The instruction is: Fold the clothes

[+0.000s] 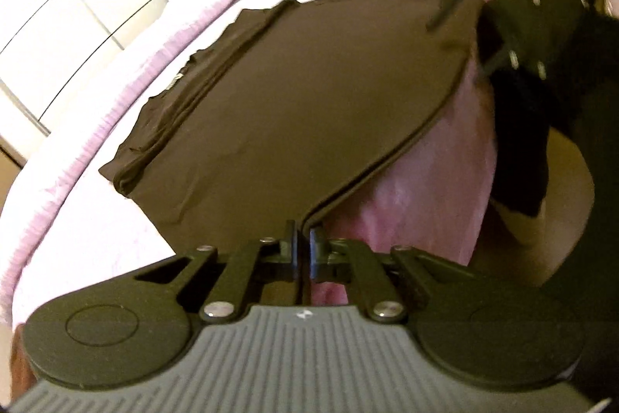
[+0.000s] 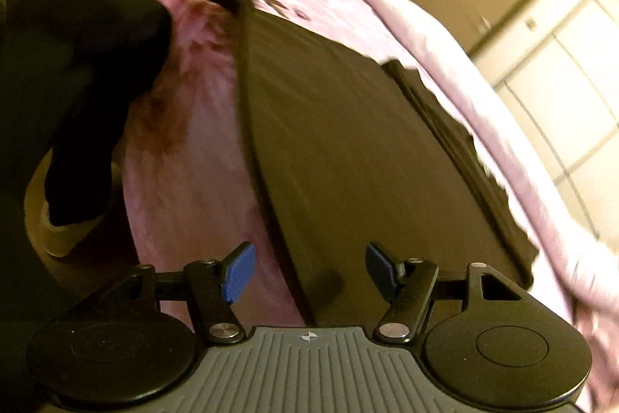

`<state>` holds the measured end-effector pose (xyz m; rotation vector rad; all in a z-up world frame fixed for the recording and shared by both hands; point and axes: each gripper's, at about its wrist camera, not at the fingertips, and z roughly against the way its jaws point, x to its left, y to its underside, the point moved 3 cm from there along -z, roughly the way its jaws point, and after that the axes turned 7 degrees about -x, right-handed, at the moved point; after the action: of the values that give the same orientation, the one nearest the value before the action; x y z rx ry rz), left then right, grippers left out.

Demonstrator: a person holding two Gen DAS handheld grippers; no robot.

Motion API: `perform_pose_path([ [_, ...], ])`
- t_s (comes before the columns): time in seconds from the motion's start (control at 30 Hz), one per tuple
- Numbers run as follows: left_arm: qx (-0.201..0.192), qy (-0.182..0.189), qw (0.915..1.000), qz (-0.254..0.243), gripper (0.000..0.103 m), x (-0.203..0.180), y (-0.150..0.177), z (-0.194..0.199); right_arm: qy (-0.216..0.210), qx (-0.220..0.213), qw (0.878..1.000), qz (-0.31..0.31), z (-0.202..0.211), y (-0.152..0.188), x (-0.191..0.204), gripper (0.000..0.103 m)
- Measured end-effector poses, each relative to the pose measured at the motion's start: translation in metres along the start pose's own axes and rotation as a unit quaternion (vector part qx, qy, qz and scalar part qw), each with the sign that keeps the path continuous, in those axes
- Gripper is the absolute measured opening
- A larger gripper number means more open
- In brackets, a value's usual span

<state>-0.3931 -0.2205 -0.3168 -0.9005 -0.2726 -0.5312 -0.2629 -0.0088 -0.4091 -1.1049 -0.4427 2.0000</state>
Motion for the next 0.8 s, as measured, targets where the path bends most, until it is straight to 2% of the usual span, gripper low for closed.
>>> perform_pose_path([
  [0.13,-0.016,-0.012,0.9997,0.014,0.004,0.014,-0.012,0.003,0.009,-0.023,1.0,0.013,-0.018,-0.008,0.008,0.066],
  [0.3,-0.014,-0.021,0.9996,-0.009,0.004,0.012,-0.016,0.012,0.063,-0.04,0.997,0.013,-0.01,-0.006,-0.003,0.064],
  [0.37,-0.014,-0.02,0.9996,-0.014,0.004,0.009,-0.013,0.014,0.092,-0.033,0.995,0.02,-0.001,0.003,-0.01,0.059],
  [0.43,-0.009,-0.02,0.9997,-0.013,0.004,0.007,-0.009,0.012,0.125,-0.007,0.991,0.044,0.003,0.021,-0.017,0.057],
  [0.5,-0.001,-0.019,0.9997,-0.017,0.004,0.004,-0.004,0.007,0.14,0.028,0.987,0.069,0.005,0.04,-0.02,0.051],
  [0.63,0.015,-0.022,0.9988,-0.042,0.004,-0.003,0.002,-0.005,0.169,0.071,0.979,0.089,0.014,0.076,-0.038,0.038],
  [0.7,0.022,-0.03,0.9974,-0.061,0.003,-0.006,0.004,-0.01,0.171,0.079,0.978,0.09,0.017,0.085,-0.045,0.027],
  [0.73,0.025,-0.034,0.9966,-0.07,0.003,-0.007,0.005,-0.012,0.169,0.083,0.978,0.089,0.018,0.086,-0.049,0.01],
  [0.77,0.026,-0.039,0.9958,-0.078,0.003,-0.006,0.004,-0.012,0.168,0.088,0.978,0.088,0.019,0.088,-0.053,0.003],
  [0.8,0.025,-0.043,0.995,-0.087,0.003,-0.004,0.001,-0.009,0.166,0.092,0.978,0.087,0.021,0.089,-0.057,0.003],
])
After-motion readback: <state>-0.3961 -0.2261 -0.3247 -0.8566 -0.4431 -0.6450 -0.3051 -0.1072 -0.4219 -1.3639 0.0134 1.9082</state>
